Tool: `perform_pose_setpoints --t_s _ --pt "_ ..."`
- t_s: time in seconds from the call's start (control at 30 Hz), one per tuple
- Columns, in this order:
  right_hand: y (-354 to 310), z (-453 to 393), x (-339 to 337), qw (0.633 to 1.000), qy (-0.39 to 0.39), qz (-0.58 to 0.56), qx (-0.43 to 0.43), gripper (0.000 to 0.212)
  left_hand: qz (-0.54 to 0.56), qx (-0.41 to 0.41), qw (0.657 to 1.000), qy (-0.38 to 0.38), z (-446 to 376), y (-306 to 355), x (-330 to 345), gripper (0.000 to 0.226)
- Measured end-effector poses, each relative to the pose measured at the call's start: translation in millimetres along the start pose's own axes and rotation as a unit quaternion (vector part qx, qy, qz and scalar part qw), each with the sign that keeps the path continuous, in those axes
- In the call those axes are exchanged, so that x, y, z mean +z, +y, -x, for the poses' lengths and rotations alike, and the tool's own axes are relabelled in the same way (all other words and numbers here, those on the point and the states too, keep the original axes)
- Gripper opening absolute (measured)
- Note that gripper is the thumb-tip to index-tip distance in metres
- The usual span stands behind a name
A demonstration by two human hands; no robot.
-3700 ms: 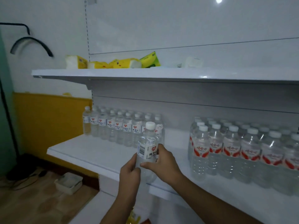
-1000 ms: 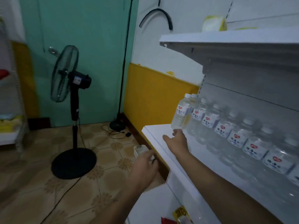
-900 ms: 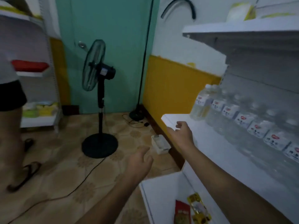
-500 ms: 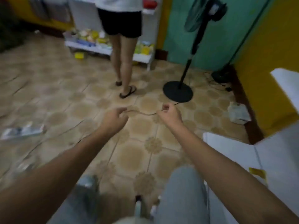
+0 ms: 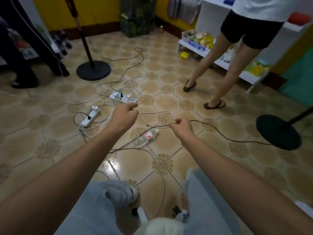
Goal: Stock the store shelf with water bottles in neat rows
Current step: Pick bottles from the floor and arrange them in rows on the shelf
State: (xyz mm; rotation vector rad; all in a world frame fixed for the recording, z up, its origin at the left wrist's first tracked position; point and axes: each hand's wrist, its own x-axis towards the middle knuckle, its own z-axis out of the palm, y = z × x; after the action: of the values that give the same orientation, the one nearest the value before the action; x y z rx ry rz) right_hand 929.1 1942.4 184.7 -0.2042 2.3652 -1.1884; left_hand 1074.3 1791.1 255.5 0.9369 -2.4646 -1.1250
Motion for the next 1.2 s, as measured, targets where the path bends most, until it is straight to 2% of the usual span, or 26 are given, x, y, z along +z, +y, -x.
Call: perform_pose_setpoints --t_s 0.23,0.33,0.47,0.53,0.6,0.7,0.83,0.9,1.0,1.1,1.2 --pt "37.9 -59.4 74.8 0.993 -0.045 -0.001 0.112 0.056 0.007 -0.090 0.995 -0.040 -37.8 -73.4 52.1 0.043" --pt "62.3 -107.3 116.3 0.986 -0.052 0.008 0.160 0.056 0.019 -0.115 0.991 -0.061 -79.9 -110.4 86.6 0.042" --pt "93.3 -184.1 187.2 0.976 -0.060 0.000 0.209 0.045 0.004 -0.121 0.989 -0.087 -139.8 -172.9 142.8 0.038" --pt "120.9 -227.3 231.5 0.973 -0.073 0.007 0.220 0.059 -0.013 -0.126 0.986 -0.110 -163.1 -213.7 172.7 0.039" --pt "146.8 -263.2 270.8 0.969 -0.080 0.009 0.232 0.063 -0.028 -0.143 0.980 -0.135 -183.6 -255.5 200.6 0.041" --pt "164.7 -303.4 314.4 0.965 -0.059 -0.020 0.257 0.062 -0.047 -0.171 0.972 -0.156 -207.1 -308.9 234.0 0.042" --pt "203.4 -348.5 355.9 0.960 -0.030 0.012 0.279 0.072 -0.068 -0.186 0.963 -0.185 -219.9 -359.4 266.0 0.043" --pt "217.0 -358.3 369.8 0.951 -0.006 -0.012 0.309 0.083 -0.076 -0.199 0.958 -0.193 -218.5 -375.5 274.3 0.043" --pt "228.1 -366.5 381.5 0.934 0.042 -0.119 0.333 0.104 -0.073 -0.205 0.956 -0.198 -218.0 -388.4 283.0 0.043" --pt "237.1 -364.7 375.8 0.930 0.016 -0.182 0.320 0.097 -0.059 -0.207 0.955 -0.204 -217.3 -385.7 289.8 0.045" --pt "232.2 -344.2 349.0 0.950 0.017 -0.143 0.278 0.077 -0.041 -0.206 0.951 -0.225 -219.9 -365.9 292.5 0.049"
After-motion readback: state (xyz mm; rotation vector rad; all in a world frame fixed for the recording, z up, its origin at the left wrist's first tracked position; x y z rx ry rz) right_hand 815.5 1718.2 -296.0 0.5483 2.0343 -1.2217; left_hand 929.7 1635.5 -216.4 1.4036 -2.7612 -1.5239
